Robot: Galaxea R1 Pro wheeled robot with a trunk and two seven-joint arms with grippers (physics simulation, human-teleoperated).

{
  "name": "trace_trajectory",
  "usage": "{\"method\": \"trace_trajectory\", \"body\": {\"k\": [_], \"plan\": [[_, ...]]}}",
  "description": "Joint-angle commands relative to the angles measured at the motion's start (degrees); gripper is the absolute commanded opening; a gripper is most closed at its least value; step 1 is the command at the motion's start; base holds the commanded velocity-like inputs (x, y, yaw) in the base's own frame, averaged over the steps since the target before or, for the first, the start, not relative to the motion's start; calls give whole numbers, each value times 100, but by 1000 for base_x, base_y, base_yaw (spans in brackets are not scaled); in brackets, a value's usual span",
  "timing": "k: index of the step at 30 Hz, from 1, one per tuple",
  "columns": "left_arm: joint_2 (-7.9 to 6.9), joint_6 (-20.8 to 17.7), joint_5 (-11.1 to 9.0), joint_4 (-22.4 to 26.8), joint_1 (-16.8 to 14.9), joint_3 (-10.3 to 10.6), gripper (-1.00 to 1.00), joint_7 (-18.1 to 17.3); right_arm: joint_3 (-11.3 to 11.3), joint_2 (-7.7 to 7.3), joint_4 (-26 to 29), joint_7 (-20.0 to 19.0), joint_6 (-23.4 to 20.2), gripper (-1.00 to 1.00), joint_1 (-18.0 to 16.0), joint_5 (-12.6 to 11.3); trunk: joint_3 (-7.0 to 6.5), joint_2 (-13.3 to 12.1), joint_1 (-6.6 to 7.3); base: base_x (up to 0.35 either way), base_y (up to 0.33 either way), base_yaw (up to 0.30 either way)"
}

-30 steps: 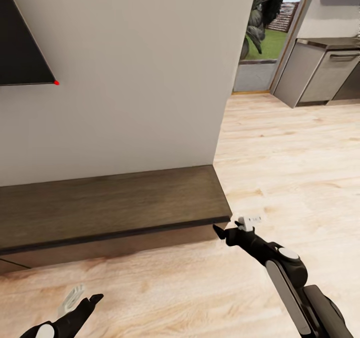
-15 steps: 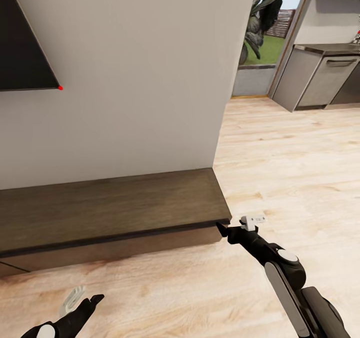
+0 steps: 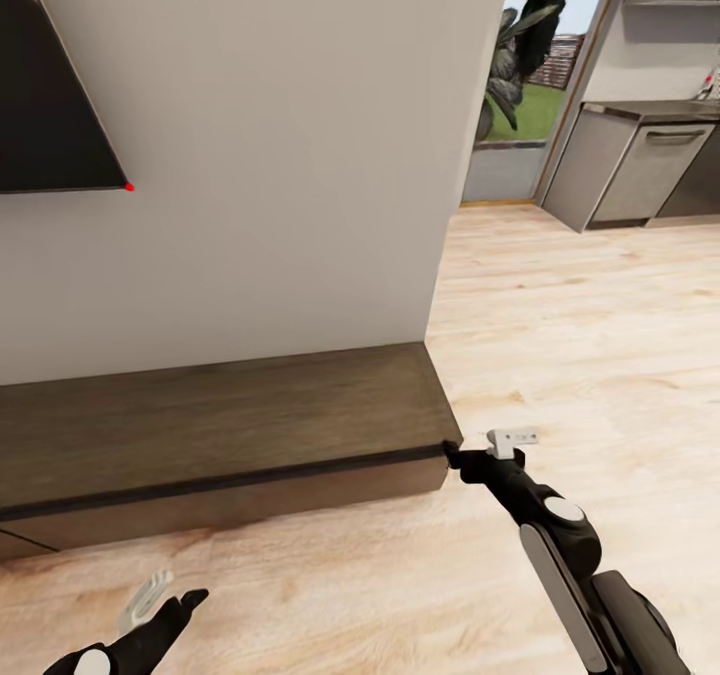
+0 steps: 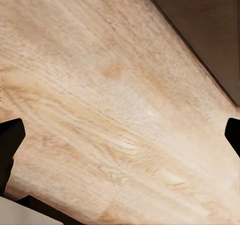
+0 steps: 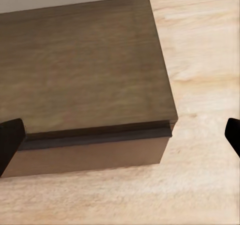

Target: Place each of the two pumpkins and all three candles from the living room inside a cabinet in the living room (use any cabinet), then make sure every cabinet is closed, and position the cauldron so it is next to a table in the living room.

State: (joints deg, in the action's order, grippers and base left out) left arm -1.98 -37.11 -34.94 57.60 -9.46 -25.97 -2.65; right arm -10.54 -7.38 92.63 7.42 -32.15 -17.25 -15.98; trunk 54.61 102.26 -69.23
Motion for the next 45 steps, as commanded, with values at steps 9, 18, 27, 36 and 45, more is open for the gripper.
{"method": "trace_trajectory", "body": {"k": [9,18,27,36,45], "plan": [[18,18,265,44,2,6,100,-28,-327,132,-14,240,6,100,-5,112,-86,0,0,0,0,0],[15,27,356,85,25,200,100,-409,-357,133,0,258,5,100,6,129,-172,0,0,0,0,0],[-3,309,415,-50,44,237,100,-525,-368,132,1,252,7,100,26,130,-258,0,0,0,0,0],[-12,482,414,-151,49,241,100,-503,-361,127,1,246,7,100,29,130,-344,0,0,0,0,0],[-13,486,417,-265,49,239,100,-483,-354,123,1,235,6,100,36,130,-430,0,0,-149,0,0]]}}
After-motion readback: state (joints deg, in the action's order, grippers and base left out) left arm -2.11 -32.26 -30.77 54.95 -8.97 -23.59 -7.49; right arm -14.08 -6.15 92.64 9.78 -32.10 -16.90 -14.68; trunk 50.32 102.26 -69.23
